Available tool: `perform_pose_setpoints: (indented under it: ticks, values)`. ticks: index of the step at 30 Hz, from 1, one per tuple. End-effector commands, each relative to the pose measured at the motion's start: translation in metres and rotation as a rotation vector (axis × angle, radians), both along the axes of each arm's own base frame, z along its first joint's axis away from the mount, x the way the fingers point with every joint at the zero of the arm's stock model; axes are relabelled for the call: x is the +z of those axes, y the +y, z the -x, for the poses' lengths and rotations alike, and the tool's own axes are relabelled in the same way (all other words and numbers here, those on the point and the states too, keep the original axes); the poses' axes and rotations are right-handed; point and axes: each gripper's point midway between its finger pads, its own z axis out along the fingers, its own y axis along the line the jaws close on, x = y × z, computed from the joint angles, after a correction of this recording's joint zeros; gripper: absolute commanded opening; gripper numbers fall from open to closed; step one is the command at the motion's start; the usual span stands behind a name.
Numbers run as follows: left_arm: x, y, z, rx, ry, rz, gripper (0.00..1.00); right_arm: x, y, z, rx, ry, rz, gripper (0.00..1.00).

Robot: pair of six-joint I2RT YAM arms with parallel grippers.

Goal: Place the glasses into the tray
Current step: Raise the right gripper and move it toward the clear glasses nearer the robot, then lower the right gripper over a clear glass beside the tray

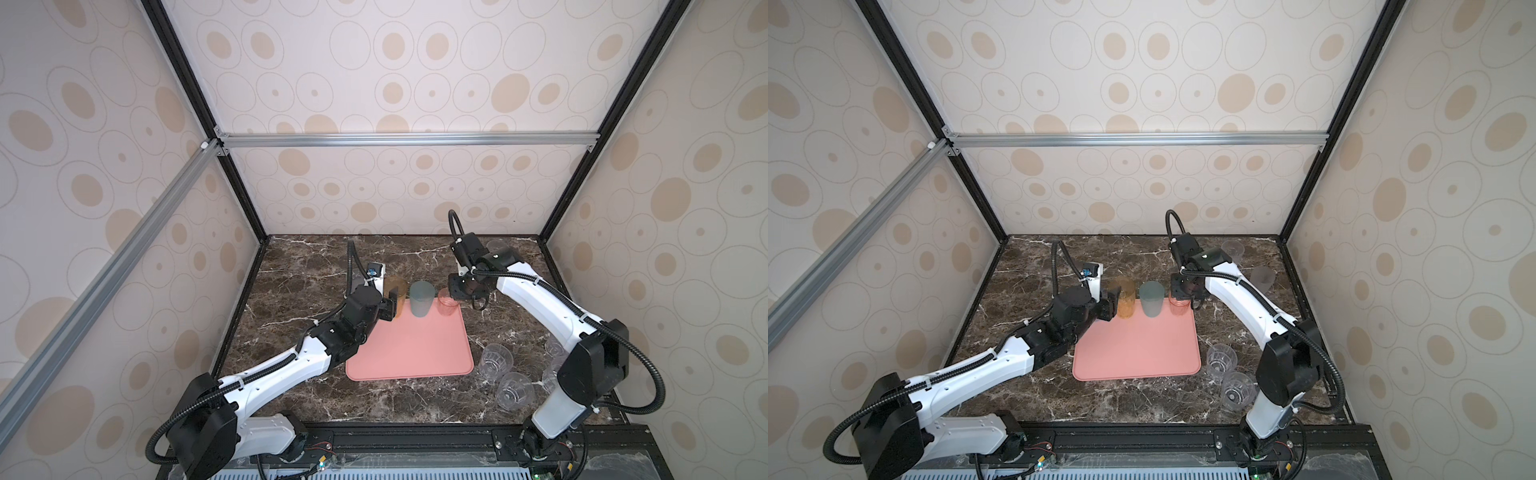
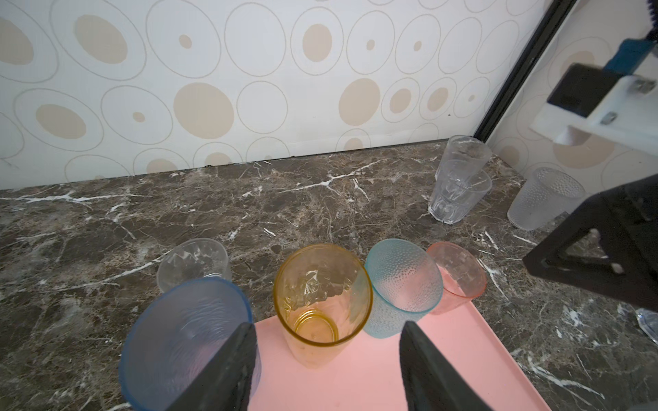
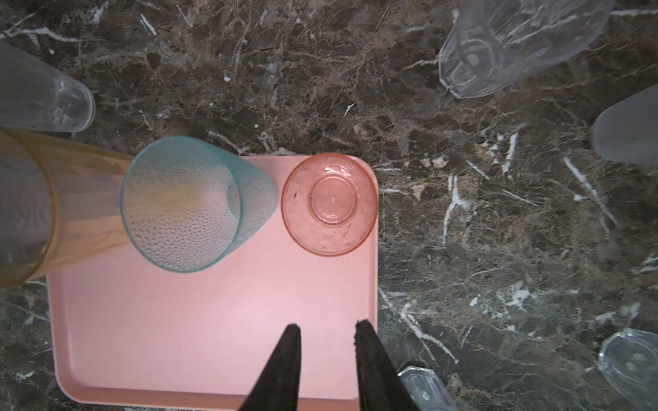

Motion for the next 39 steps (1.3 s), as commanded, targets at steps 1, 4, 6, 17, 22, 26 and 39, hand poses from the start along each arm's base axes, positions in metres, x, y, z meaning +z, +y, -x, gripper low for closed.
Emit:
perform_pose_setpoints:
  ticks: [1,4,6,17,22,26,39]
  values:
    - [0.013,-0.018,0.003,-0.032,-0.016,0.042,0.65,-0.002,0.01,0.015,-0.017,0.006,-0.04,0.3]
    - [0.006,-0.031,0.008,-0.072,-0.002,0.043,0.65,-0.01,0.012,0.028,-0.02,0.03,-0.029,0.3]
    - [0.001,-0.039,0.01,-0.098,0.01,0.04,0.65,-0.013,0.012,0.037,-0.02,0.04,-0.021,0.31]
    - [-0.006,-0.059,0.022,-0.19,0.061,0.013,0.65,-0.024,-0.035,0.077,-0.108,-0.004,0.071,0.33]
    - [-0.001,-0.06,0.027,-0.212,0.062,0.024,0.66,-0.012,-0.056,0.087,-0.163,-0.065,0.096,0.33]
    - [0.002,-0.067,0.028,-0.231,0.067,0.002,0.66,-0.008,-0.068,0.092,-0.182,-0.099,0.111,0.33]
    - [0.004,-0.089,0.012,-0.15,0.075,0.027,0.7,-0.03,-0.086,0.081,-0.204,-0.113,0.066,0.36]
